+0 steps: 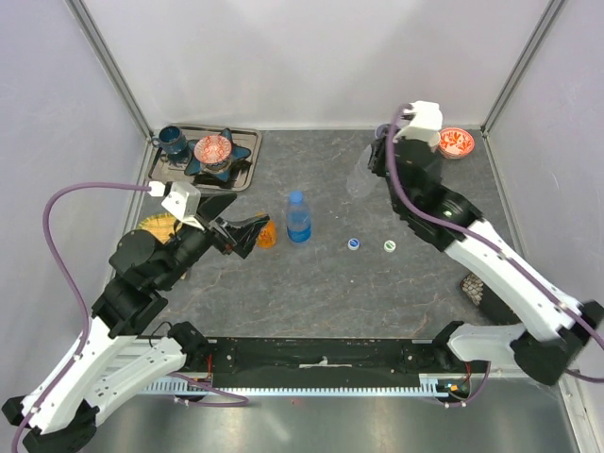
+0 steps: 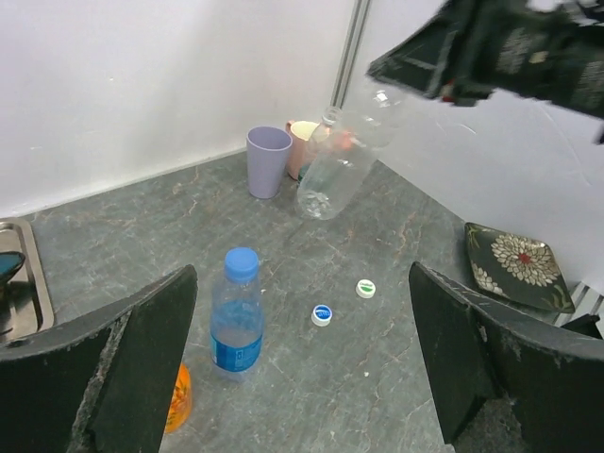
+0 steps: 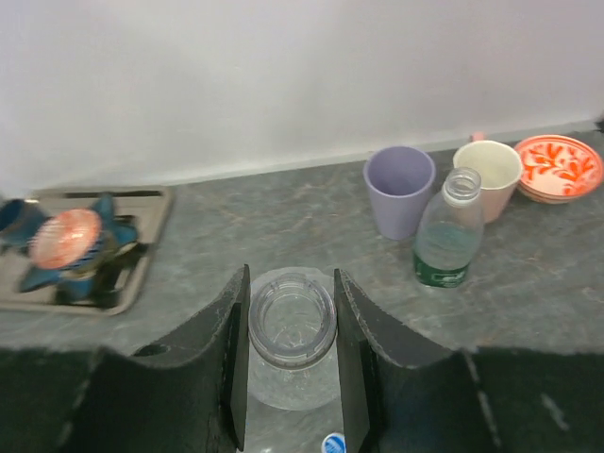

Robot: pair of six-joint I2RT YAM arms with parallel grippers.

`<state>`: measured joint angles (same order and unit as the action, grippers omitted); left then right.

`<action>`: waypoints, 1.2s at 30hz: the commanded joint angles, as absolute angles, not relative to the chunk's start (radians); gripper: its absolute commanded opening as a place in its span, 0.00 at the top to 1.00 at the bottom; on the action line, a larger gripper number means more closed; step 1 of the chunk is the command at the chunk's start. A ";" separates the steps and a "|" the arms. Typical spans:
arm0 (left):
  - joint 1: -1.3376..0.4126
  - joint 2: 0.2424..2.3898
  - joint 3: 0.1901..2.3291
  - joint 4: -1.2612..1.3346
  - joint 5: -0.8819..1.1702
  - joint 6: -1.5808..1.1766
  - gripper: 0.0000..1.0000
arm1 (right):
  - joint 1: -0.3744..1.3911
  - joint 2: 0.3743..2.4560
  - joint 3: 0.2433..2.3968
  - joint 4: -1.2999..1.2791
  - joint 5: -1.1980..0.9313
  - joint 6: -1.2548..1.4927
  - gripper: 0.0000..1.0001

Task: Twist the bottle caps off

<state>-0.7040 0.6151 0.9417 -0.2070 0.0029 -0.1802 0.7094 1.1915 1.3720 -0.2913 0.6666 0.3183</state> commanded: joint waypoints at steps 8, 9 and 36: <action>-0.703 0.525 0.822 -0.195 0.067 -0.184 0.04 | 0.595 1.518 1.364 -0.069 0.773 0.278 1.00; -0.701 0.509 0.818 -0.198 0.058 -0.181 0.04 | 0.588 1.547 1.352 -0.048 0.788 0.264 1.00; -0.703 0.531 0.729 -0.150 0.023 -0.175 0.04 | 0.451 1.893 1.482 0.075 0.784 0.290 1.00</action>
<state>-0.7040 0.5278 0.7296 -0.2035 0.0284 -0.1810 0.4603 1.8702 1.4330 0.0597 0.7876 0.2684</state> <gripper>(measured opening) 0.963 0.405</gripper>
